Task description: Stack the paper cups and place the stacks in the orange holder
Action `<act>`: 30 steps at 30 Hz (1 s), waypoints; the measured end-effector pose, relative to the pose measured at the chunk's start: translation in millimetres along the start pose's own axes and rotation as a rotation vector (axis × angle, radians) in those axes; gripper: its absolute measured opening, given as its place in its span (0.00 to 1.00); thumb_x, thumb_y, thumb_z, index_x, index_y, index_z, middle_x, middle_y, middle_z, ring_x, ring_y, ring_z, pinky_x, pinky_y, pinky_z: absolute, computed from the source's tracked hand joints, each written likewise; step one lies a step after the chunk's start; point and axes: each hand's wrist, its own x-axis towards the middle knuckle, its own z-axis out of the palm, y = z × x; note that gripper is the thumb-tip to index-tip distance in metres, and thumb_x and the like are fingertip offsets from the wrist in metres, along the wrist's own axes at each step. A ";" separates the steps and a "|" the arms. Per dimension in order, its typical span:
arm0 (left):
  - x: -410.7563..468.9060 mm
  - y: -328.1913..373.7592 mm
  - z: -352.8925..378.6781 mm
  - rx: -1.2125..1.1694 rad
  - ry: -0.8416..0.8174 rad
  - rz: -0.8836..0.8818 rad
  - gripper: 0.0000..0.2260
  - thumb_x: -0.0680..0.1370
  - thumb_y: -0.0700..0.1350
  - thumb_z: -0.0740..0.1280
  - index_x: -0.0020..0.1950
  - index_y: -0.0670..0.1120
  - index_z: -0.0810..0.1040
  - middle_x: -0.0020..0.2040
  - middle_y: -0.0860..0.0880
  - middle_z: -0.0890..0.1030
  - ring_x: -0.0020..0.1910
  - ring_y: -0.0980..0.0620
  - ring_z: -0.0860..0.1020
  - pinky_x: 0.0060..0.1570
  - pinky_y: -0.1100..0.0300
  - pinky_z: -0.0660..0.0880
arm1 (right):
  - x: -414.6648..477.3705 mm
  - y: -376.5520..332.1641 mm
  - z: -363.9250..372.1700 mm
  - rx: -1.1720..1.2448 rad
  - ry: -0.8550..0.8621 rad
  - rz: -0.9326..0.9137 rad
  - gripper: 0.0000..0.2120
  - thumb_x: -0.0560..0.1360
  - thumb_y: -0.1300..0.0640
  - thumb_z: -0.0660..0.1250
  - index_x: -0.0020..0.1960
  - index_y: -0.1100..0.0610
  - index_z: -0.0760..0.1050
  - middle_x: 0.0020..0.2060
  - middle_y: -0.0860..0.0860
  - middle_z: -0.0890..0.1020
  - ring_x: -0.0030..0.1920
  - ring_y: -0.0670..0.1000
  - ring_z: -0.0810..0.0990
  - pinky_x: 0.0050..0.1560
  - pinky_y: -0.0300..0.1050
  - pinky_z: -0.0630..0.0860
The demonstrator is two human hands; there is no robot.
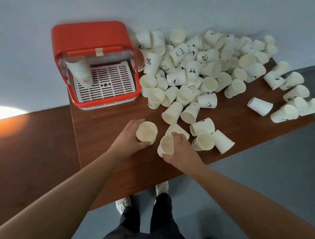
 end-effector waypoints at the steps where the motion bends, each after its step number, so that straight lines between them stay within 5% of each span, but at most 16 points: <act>1: -2.1 -0.4 -12.1 -0.017 0.050 -0.016 0.38 0.71 0.53 0.78 0.77 0.53 0.63 0.73 0.55 0.67 0.71 0.56 0.66 0.67 0.59 0.61 | 3.8 -7.5 -11.6 0.012 0.008 -0.026 0.40 0.71 0.48 0.73 0.75 0.56 0.57 0.68 0.55 0.66 0.69 0.56 0.67 0.66 0.51 0.69; 7: -11.7 -19.7 -91.0 -0.152 0.314 -0.063 0.34 0.69 0.55 0.78 0.71 0.57 0.68 0.68 0.56 0.71 0.67 0.55 0.70 0.69 0.51 0.69 | 51.6 -73.0 -59.8 0.066 0.096 -0.160 0.40 0.70 0.48 0.74 0.74 0.55 0.57 0.67 0.53 0.69 0.65 0.55 0.71 0.59 0.47 0.70; 15: 13.4 -69.6 -149.8 -0.141 0.506 -0.236 0.35 0.63 0.67 0.77 0.66 0.56 0.74 0.59 0.52 0.79 0.56 0.52 0.79 0.56 0.47 0.79 | 117.2 -154.2 -75.5 0.105 0.131 -0.364 0.39 0.71 0.50 0.74 0.75 0.54 0.57 0.67 0.55 0.66 0.64 0.55 0.70 0.57 0.43 0.66; 21: 52.4 -64.1 -158.3 -0.163 0.511 -0.272 0.36 0.66 0.60 0.77 0.70 0.50 0.71 0.65 0.48 0.75 0.62 0.49 0.75 0.62 0.47 0.75 | 164.1 -170.4 -69.0 0.076 0.189 -0.438 0.38 0.71 0.51 0.74 0.74 0.55 0.57 0.71 0.55 0.63 0.67 0.56 0.69 0.58 0.42 0.66; 25: 81.7 -62.8 -156.6 -0.145 0.483 -0.248 0.37 0.69 0.53 0.79 0.74 0.48 0.68 0.74 0.47 0.66 0.68 0.55 0.66 0.68 0.52 0.68 | 187.3 -161.1 -64.9 0.103 0.193 -0.438 0.39 0.72 0.50 0.73 0.76 0.53 0.56 0.70 0.54 0.64 0.67 0.54 0.69 0.59 0.42 0.66; 30: 110.5 -76.8 -142.8 -0.033 0.321 -0.307 0.38 0.68 0.47 0.80 0.75 0.45 0.68 0.71 0.44 0.70 0.70 0.43 0.69 0.68 0.51 0.67 | 208.8 -150.4 -59.3 0.126 0.161 -0.476 0.39 0.72 0.51 0.73 0.75 0.51 0.56 0.70 0.51 0.64 0.67 0.52 0.69 0.60 0.43 0.68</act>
